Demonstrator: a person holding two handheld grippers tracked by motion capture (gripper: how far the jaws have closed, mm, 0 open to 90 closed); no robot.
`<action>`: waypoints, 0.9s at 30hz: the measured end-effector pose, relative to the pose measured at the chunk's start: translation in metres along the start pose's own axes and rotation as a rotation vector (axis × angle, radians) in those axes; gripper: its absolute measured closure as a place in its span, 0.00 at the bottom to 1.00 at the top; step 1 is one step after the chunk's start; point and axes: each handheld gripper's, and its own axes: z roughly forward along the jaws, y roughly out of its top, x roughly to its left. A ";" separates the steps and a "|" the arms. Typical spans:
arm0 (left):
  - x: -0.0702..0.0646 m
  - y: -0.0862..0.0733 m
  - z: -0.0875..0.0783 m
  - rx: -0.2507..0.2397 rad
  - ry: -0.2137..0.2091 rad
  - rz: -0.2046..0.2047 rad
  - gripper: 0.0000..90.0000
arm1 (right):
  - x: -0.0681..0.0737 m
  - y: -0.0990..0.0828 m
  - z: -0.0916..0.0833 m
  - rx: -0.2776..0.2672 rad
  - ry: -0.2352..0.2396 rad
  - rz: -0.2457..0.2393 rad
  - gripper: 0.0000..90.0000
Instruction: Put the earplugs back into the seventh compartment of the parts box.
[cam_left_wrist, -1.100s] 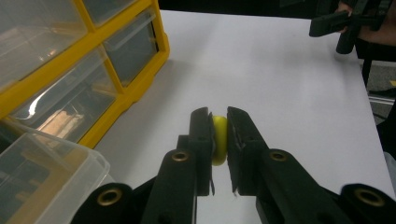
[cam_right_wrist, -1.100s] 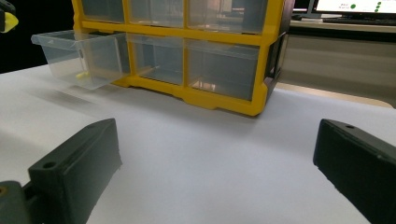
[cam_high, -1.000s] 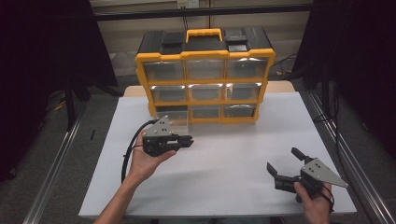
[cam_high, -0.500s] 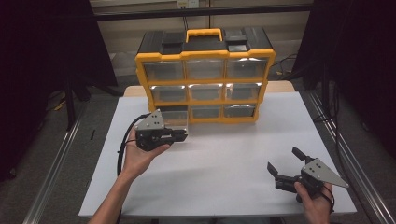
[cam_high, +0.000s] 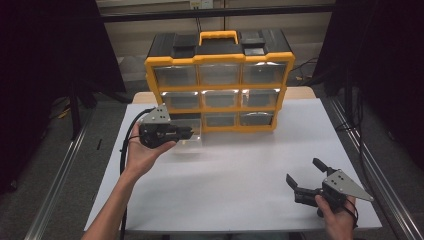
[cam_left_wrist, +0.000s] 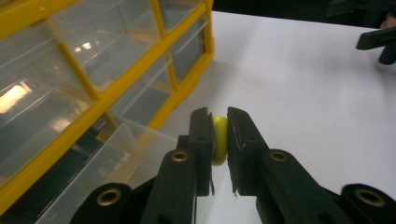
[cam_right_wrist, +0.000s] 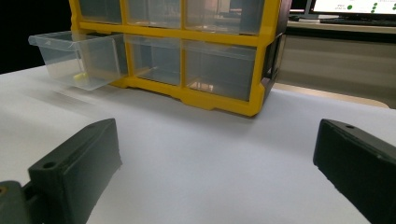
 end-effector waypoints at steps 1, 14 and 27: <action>0.002 0.000 -0.001 0.007 0.007 0.002 0.90 | 0.000 0.000 0.000 0.002 -0.002 -0.001 0.01; 0.023 0.005 -0.001 0.077 0.016 -0.018 0.90 | 0.000 0.000 -0.001 0.002 0.004 0.002 0.01; 0.039 0.020 0.005 0.162 0.033 -0.001 0.90 | 0.000 0.000 0.000 0.002 0.003 0.000 0.01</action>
